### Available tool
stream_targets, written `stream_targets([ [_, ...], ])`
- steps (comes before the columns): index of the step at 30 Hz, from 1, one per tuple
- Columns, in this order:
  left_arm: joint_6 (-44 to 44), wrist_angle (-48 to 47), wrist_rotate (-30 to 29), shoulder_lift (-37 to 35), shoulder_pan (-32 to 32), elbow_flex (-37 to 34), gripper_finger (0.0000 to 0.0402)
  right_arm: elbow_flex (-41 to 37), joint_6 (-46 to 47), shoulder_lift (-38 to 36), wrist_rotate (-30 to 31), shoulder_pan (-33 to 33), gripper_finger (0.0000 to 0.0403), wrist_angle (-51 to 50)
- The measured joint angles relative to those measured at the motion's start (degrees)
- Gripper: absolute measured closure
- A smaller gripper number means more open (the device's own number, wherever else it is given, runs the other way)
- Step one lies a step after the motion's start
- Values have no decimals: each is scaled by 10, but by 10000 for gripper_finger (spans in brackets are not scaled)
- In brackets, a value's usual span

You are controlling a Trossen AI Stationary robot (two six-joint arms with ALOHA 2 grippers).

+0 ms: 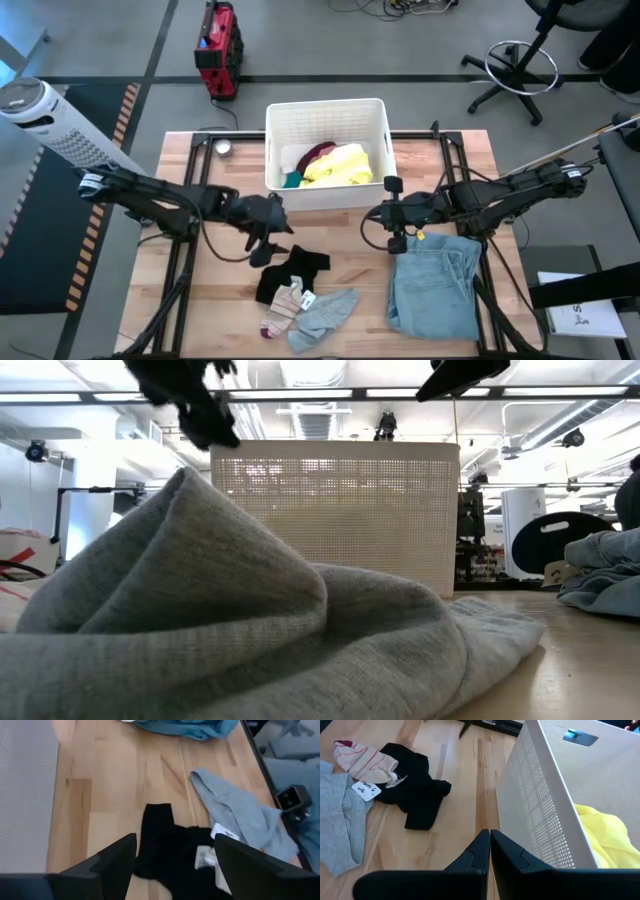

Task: Sort clothes
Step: Put the black boxer into the white laundry bin

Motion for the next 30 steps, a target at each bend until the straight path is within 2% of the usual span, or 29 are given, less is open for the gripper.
stream_targets([
  [5,-2,150,4,7,-1,-87,132,0,0,0,0,0,403,1],
  [12,-3,202,8,39,-1,-140,118,0,6,0,0,0,403,1],
  [17,8,241,7,78,-1,-147,126,0,6,0,0,0,403,1],
  [30,39,237,-10,201,-1,-100,141,0,6,0,0,0,403,1],
])
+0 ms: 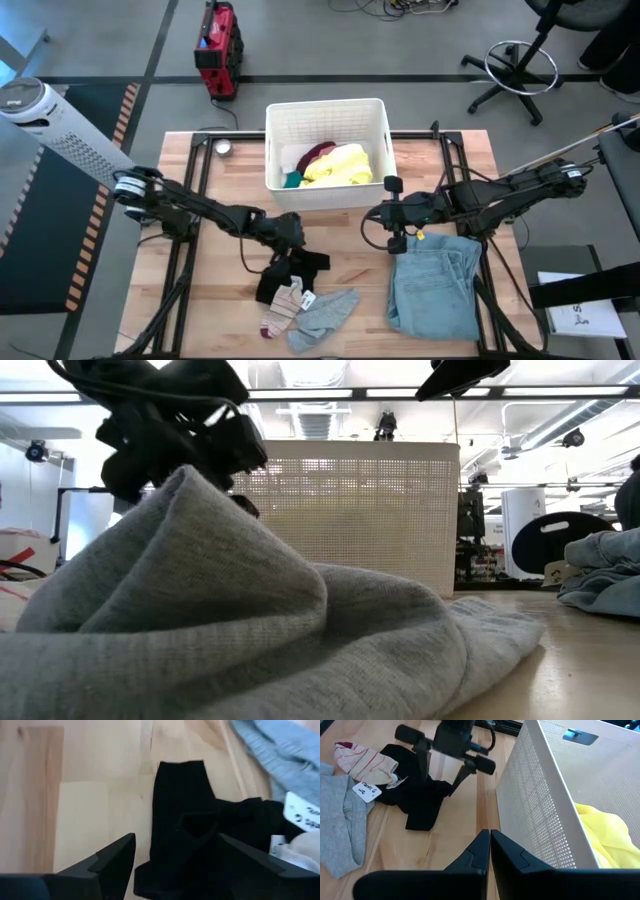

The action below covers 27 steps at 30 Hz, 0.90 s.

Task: Sort clothes
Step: Put the black boxer into the white laundry bin

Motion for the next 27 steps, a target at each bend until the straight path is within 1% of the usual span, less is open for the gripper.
stream_targets([
  [3,2,-8,0,22,0,13,165,0,0,0,0,0,403,0],
  [6,5,-24,-13,36,-1,32,211,0,0,0,0,0,403,0],
  [9,13,-68,-15,41,-2,59,281,-1,-2,0,-10,0,403,-1],
  [12,15,-117,-16,38,-2,90,366,-23,-31,-3,-63,0,403,12],
  [13,13,-133,-16,35,-2,102,383,-33,-33,-5,-73,0,403,21],
  [14,10,-147,-16,31,-2,113,390,-43,-27,-8,-78,1,403,27],
  [17,10,-174,-17,15,-6,143,389,-74,-3,-13,-75,0,403,43],
  [19,17,-185,-22,-1,-7,159,397,-101,9,-15,-75,1,403,64],
  [22,27,-203,-41,-31,-7,184,399,-132,16,-24,-75,9,403,105],
  [27,45,-252,-75,-85,-7,238,401,-151,26,-43,-75,41,403,116],
])
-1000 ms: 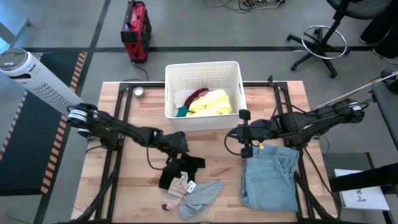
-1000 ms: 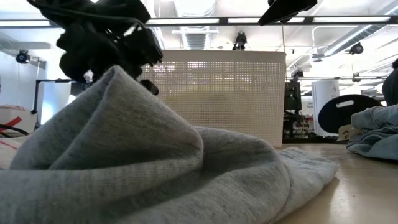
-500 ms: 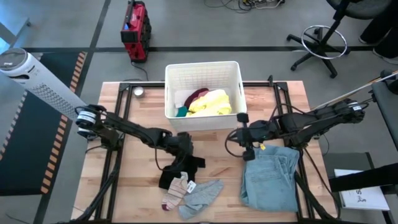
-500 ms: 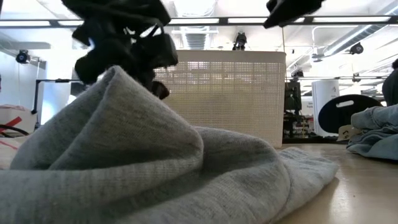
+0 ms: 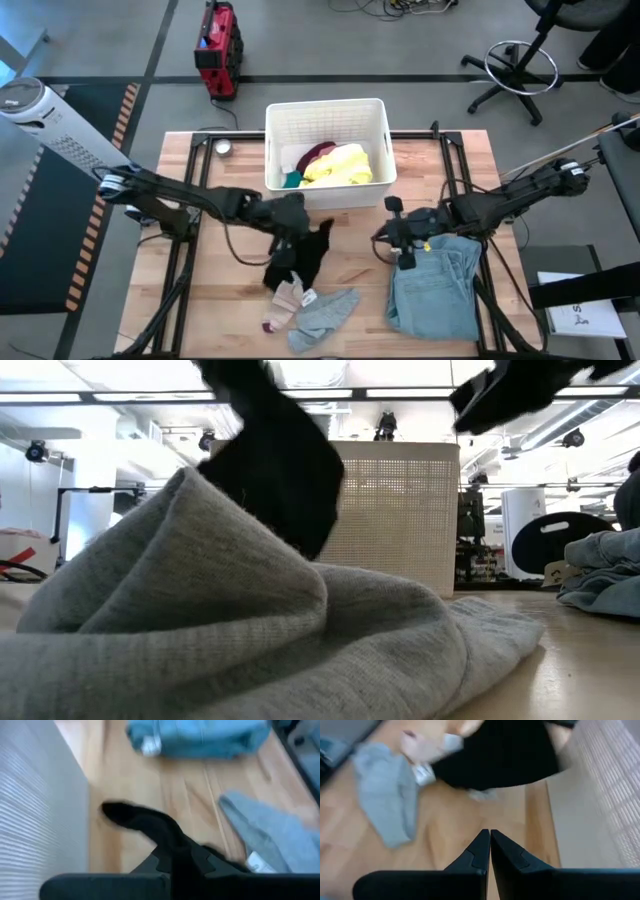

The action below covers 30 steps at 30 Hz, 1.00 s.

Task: Sort clothes
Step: Put the black boxer into the white laundry bin

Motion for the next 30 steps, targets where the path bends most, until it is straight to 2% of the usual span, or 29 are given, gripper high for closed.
stream_targets([
  [6,25,-35,-53,-47,1,87,401,9,69,-32,1,30,403,-36],
  [11,50,-70,-116,-61,3,159,401,19,138,-43,0,43,403,-129],
  [16,81,-109,-163,-62,17,225,401,22,180,-36,-31,43,376,-178],
  [23,125,-113,-165,-62,62,281,402,22,177,-3,-49,42,314,-172],
  [30,166,-108,-164,-59,134,294,402,38,178,35,-51,42,317,-171],
])
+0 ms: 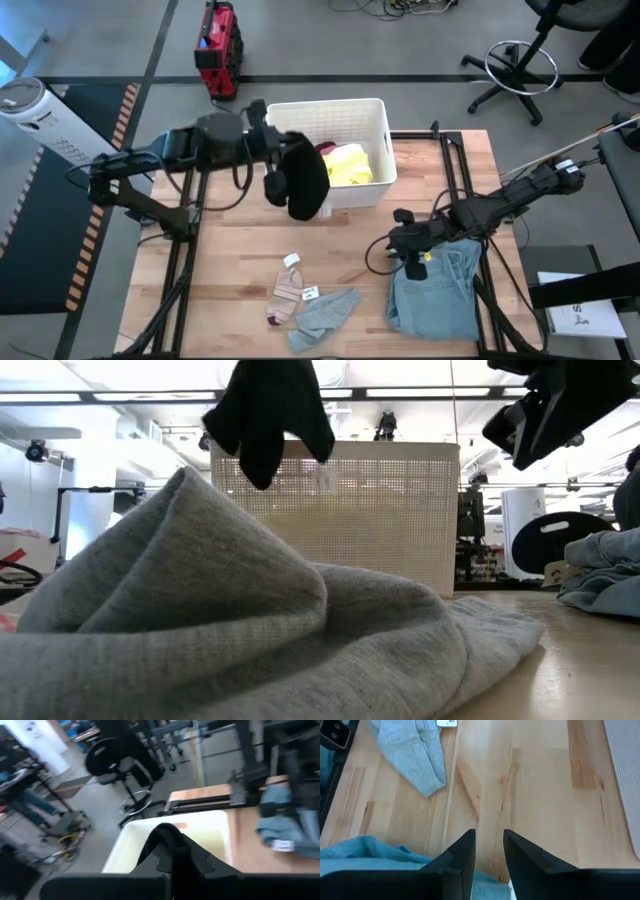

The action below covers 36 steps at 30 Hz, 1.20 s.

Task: Sort clothes
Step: Put the black boxer into the white laundry bin

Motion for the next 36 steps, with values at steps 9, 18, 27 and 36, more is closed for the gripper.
stream_targets([
  [9,39,57,81,0,102,0,402,56,-64,15,2,0,350,3],
  [18,33,154,188,39,177,1,401,102,-109,15,7,-2,366,-4],
  [27,38,171,217,114,202,0,401,110,-110,15,8,-2,359,-25],
  [36,59,167,216,159,236,0,401,110,-110,15,22,-2,370,-25],
])
